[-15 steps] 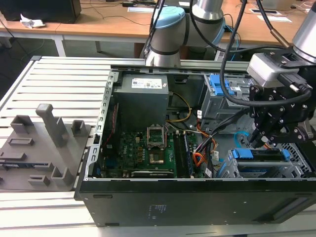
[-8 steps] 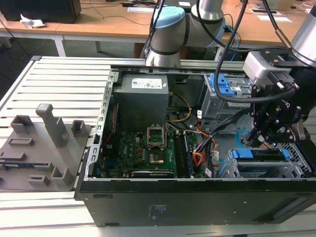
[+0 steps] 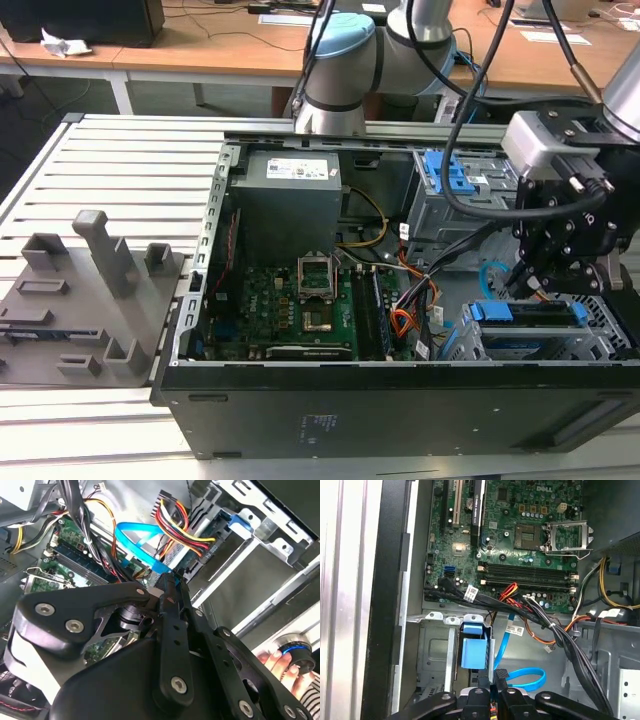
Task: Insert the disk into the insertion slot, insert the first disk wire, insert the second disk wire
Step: 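Insert the second disk wire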
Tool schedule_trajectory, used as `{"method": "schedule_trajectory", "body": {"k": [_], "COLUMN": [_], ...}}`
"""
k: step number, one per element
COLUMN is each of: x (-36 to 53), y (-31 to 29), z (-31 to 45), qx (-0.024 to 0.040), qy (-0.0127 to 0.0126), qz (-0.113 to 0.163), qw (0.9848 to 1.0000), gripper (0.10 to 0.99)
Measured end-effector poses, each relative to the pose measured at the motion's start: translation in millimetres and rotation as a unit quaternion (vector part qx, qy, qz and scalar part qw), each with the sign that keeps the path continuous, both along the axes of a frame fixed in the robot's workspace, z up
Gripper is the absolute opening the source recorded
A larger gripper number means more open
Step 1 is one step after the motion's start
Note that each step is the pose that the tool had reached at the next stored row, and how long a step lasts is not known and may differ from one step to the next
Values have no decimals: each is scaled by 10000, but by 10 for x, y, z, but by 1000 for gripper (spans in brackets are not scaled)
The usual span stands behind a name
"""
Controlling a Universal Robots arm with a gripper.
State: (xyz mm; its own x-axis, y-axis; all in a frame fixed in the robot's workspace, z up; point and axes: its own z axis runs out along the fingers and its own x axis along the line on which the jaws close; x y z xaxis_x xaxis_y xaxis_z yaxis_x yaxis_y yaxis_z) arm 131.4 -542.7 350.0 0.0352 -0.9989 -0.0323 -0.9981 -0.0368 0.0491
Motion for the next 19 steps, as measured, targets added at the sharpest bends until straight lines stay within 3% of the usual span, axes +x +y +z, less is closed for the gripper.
{"method": "schedule_trajectory", "body": {"k": [5,11,16,19], "x": [72,117,119,120], "y": [-44,-53,-59,-111], "z": [-38,-61,-32,-34], "qx": [5,38,42,58], "qy": [5,9,10,10], "qz": [-61,-121,-125,-142], "qw": [10000,9999,9999,9999], "gripper": [157,157,157,157]}}
